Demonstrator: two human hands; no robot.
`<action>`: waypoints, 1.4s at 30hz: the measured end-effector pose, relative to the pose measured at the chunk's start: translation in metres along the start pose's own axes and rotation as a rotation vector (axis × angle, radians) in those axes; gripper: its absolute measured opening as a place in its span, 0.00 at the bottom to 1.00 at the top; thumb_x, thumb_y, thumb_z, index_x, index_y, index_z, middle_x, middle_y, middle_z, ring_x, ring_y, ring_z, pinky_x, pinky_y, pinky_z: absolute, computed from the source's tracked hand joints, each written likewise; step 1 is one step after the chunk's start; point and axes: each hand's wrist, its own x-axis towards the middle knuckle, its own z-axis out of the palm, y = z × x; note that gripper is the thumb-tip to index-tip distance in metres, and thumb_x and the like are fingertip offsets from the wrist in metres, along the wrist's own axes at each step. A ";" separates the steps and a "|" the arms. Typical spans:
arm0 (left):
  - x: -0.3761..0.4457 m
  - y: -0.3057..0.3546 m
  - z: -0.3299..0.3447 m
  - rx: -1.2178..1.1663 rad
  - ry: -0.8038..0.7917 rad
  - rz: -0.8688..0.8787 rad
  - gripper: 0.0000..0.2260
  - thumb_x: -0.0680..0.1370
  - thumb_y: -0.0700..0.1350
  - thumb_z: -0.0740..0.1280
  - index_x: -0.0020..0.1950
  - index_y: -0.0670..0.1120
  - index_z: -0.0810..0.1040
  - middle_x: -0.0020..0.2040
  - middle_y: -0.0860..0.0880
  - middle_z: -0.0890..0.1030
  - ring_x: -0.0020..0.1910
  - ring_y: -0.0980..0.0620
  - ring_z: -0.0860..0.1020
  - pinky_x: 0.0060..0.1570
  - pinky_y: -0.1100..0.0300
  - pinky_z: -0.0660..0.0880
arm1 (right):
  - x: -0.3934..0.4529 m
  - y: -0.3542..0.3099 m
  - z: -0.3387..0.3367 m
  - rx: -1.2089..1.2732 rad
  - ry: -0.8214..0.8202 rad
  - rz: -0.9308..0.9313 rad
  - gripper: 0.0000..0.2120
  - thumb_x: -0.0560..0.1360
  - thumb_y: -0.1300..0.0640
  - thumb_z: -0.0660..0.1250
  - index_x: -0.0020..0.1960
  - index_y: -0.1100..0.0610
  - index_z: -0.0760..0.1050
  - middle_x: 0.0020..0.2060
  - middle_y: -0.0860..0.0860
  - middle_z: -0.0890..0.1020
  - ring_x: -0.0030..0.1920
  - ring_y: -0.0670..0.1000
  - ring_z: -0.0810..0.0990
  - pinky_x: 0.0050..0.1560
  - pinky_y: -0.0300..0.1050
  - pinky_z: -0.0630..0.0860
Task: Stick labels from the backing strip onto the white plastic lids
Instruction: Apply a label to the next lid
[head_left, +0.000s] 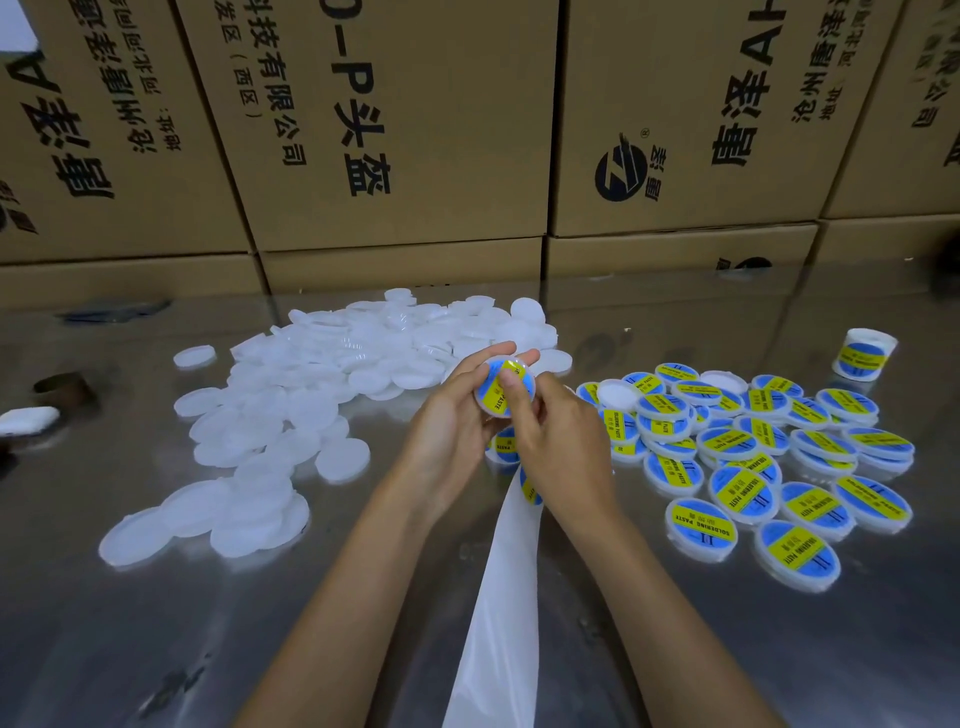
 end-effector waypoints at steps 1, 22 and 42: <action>0.001 0.000 -0.002 0.051 -0.009 0.002 0.15 0.84 0.41 0.55 0.69 0.43 0.73 0.66 0.45 0.81 0.61 0.45 0.80 0.62 0.52 0.76 | 0.001 0.001 0.000 -0.005 0.009 -0.005 0.22 0.81 0.40 0.55 0.33 0.52 0.62 0.26 0.46 0.70 0.30 0.50 0.70 0.32 0.46 0.62; -0.004 -0.006 -0.005 0.498 0.421 0.307 0.12 0.78 0.44 0.73 0.46 0.38 0.73 0.32 0.43 0.84 0.31 0.47 0.84 0.31 0.61 0.79 | -0.003 0.007 0.001 0.200 -0.164 0.089 0.23 0.75 0.34 0.64 0.34 0.50 0.62 0.26 0.37 0.73 0.30 0.39 0.73 0.30 0.37 0.66; -0.009 0.003 -0.007 0.492 0.175 0.153 0.13 0.74 0.35 0.74 0.57 0.45 0.79 0.45 0.41 0.87 0.38 0.45 0.85 0.41 0.59 0.80 | 0.000 0.010 -0.002 0.477 -0.101 0.205 0.23 0.83 0.43 0.54 0.35 0.54 0.71 0.28 0.44 0.75 0.32 0.41 0.73 0.37 0.40 0.70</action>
